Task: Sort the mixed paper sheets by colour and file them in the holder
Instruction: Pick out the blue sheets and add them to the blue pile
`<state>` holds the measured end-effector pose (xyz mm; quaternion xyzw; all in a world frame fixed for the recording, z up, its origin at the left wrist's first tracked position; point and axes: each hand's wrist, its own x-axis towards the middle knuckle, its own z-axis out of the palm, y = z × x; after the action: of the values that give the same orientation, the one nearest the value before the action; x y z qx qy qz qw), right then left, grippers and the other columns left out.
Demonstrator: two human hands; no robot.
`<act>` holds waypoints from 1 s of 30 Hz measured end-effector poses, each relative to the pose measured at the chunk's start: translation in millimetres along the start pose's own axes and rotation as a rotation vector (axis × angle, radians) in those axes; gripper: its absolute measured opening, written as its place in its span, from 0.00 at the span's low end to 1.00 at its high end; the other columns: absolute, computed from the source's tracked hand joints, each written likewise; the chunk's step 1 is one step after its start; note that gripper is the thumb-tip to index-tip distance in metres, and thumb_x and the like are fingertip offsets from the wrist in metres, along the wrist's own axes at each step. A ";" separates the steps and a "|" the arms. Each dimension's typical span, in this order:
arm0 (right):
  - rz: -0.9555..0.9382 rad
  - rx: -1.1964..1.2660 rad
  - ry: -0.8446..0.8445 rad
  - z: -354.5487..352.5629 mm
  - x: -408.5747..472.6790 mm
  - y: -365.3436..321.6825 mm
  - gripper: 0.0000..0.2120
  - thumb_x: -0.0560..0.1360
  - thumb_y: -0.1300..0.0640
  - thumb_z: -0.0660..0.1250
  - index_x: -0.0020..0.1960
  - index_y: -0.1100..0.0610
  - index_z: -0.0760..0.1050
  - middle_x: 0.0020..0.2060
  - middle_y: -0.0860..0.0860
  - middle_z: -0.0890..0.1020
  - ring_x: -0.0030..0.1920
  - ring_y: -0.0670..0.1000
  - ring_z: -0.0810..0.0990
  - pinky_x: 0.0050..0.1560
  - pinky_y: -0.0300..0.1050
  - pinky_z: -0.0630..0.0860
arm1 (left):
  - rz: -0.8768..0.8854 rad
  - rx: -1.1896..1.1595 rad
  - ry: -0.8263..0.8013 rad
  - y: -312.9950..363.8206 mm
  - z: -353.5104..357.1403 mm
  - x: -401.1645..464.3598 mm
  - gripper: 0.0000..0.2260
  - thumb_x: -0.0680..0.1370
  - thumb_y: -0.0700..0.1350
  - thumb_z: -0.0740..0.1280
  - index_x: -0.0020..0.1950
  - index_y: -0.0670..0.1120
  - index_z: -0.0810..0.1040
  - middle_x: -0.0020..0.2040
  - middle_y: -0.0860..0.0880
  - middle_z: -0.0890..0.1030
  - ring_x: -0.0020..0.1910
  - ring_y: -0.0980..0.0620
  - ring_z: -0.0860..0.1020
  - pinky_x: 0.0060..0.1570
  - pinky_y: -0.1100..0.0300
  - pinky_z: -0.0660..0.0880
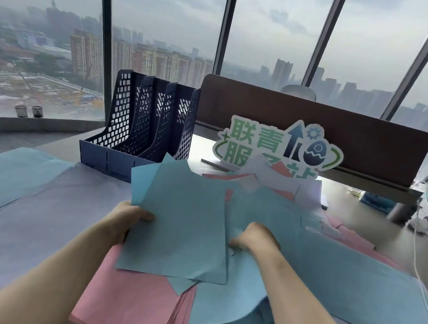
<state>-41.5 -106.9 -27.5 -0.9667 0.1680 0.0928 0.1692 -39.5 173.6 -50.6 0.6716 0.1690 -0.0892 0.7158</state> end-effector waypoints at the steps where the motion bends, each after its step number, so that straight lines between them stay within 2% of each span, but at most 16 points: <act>1: 0.000 0.021 -0.015 0.7 2.2 0.8 0.12 0.68 0.51 0.72 0.40 0.55 0.71 0.37 0.49 0.76 0.42 0.54 0.79 0.41 0.41 0.72 | -0.005 -0.002 -0.001 -0.3 -0.7 0.1 0.12 0.73 0.28 0.66 0.55 0.34 0.78 0.48 0.34 0.83 0.44 0.37 0.83 0.45 0.45 0.80; 4: -0.031 0.134 -0.021 1.6 12.2 11.1 0.13 0.71 0.52 0.69 0.35 0.55 0.67 0.31 0.50 0.71 0.33 0.52 0.72 0.34 0.41 0.66 | -0.015 -0.014 -0.008 -2.1 -4.4 0.7 0.11 0.73 0.28 0.66 0.54 0.33 0.78 0.48 0.34 0.84 0.44 0.37 0.83 0.45 0.45 0.81; 6: -0.059 0.262 -0.001 -3.5 17.7 21.0 0.18 0.74 0.52 0.68 0.31 0.54 0.62 0.29 0.50 0.66 0.30 0.52 0.65 0.34 0.43 0.60 | -0.015 -0.027 -0.016 -2.2 -5.2 0.6 0.10 0.73 0.28 0.65 0.53 0.34 0.79 0.47 0.35 0.84 0.41 0.38 0.83 0.41 0.47 0.82; 8: -0.110 0.440 0.006 -11.7 17.9 31.1 0.21 0.76 0.51 0.68 0.30 0.54 0.61 0.28 0.51 0.64 0.29 0.51 0.63 0.35 0.43 0.59 | -0.010 -0.028 -0.007 -1.8 -4.5 1.0 0.10 0.73 0.28 0.65 0.53 0.34 0.78 0.47 0.35 0.83 0.41 0.38 0.82 0.43 0.46 0.81; 11: -0.203 0.575 -0.085 -20.4 7.8 40.3 0.15 0.77 0.51 0.70 0.36 0.57 0.73 0.30 0.51 0.74 0.29 0.50 0.71 0.32 0.40 0.67 | -0.012 -0.026 0.048 -1.7 -4.9 4.1 0.09 0.73 0.28 0.66 0.52 0.34 0.79 0.46 0.34 0.82 0.40 0.38 0.81 0.46 0.44 0.80; 13: -0.196 0.501 -0.183 -22.2 5.4 47.0 0.09 0.76 0.56 0.71 0.40 0.58 0.77 0.34 0.51 0.81 0.32 0.50 0.78 0.33 0.39 0.72 | -0.013 -0.027 0.065 -1.8 -5.3 4.9 0.09 0.72 0.28 0.66 0.51 0.34 0.79 0.45 0.35 0.82 0.39 0.38 0.81 0.44 0.45 0.80; 14: -0.175 0.435 -0.158 -22.7 7.3 50.8 0.09 0.75 0.58 0.71 0.38 0.58 0.76 0.34 0.51 0.81 0.32 0.50 0.78 0.35 0.39 0.72 | -0.011 -0.025 0.067 -1.7 -5.8 4.7 0.09 0.72 0.28 0.66 0.51 0.34 0.79 0.45 0.35 0.82 0.38 0.38 0.81 0.43 0.45 0.81; 15: -0.142 0.360 -0.053 -25.3 10.2 55.0 0.11 0.74 0.60 0.69 0.35 0.56 0.73 0.32 0.52 0.78 0.32 0.52 0.76 0.35 0.40 0.71 | -0.005 -0.023 0.061 -1.5 -5.2 3.8 0.09 0.73 0.28 0.66 0.51 0.34 0.79 0.45 0.35 0.82 0.38 0.39 0.81 0.42 0.46 0.81; 18: -0.066 0.200 0.480 -43.9 9.3 62.7 0.10 0.75 0.62 0.63 0.35 0.58 0.69 0.33 0.54 0.75 0.37 0.59 0.74 0.37 0.45 0.69 | 0.012 -0.003 0.035 -0.7 -3.4 -0.2 0.09 0.73 0.27 0.65 0.52 0.34 0.78 0.47 0.35 0.82 0.40 0.38 0.81 0.41 0.47 0.81; 20: -0.119 0.291 0.758 -62.4 1.9 61.6 0.08 0.77 0.63 0.60 0.39 0.58 0.70 0.34 0.56 0.75 0.38 0.61 0.72 0.38 0.47 0.65 | 0.031 -0.002 0.032 0.0 -2.0 -1.4 0.10 0.73 0.27 0.65 0.53 0.34 0.78 0.47 0.34 0.82 0.41 0.38 0.81 0.45 0.46 0.80; 23: -0.213 0.456 1.050 -94.2 -5.1 53.7 0.07 0.79 0.61 0.59 0.47 0.58 0.76 0.40 0.62 0.81 0.42 0.65 0.77 0.38 0.47 0.63 | 0.063 0.000 0.052 2.4 0.8 -1.6 0.09 0.72 0.26 0.65 0.50 0.34 0.78 0.47 0.34 0.82 0.41 0.38 0.81 0.47 0.45 0.80; 26: -0.316 0.596 1.084 -113.4 -0.7 49.6 0.09 0.79 0.61 0.59 0.49 0.60 0.79 0.43 0.59 0.83 0.43 0.61 0.78 0.39 0.46 0.62 | 0.087 0.002 0.052 3.5 3.8 0.1 0.10 0.71 0.25 0.66 0.50 0.34 0.79 0.42 0.36 0.83 0.38 0.39 0.82 0.44 0.47 0.80; 28: -0.350 0.668 0.996 -117.3 6.7 47.7 0.09 0.78 0.61 0.60 0.44 0.61 0.77 0.38 0.58 0.81 0.40 0.58 0.74 0.39 0.47 0.63 | 0.093 0.010 0.035 5.2 6.5 -1.1 0.10 0.71 0.26 0.67 0.51 0.33 0.79 0.40 0.37 0.84 0.36 0.39 0.82 0.40 0.47 0.81; 30: -0.332 0.696 0.844 -107.2 15.4 44.3 0.10 0.78 0.60 0.61 0.40 0.62 0.75 0.34 0.57 0.77 0.38 0.59 0.72 0.38 0.49 0.64 | 0.085 0.006 -0.006 6.8 10.2 -2.5 0.11 0.71 0.27 0.69 0.53 0.33 0.79 0.42 0.36 0.84 0.37 0.39 0.83 0.39 0.47 0.81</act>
<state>-29.9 -189.1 54.9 -0.8206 0.0874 -0.3902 0.4083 -38.2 163.8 -42.9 0.6802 0.1378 -0.0613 0.7174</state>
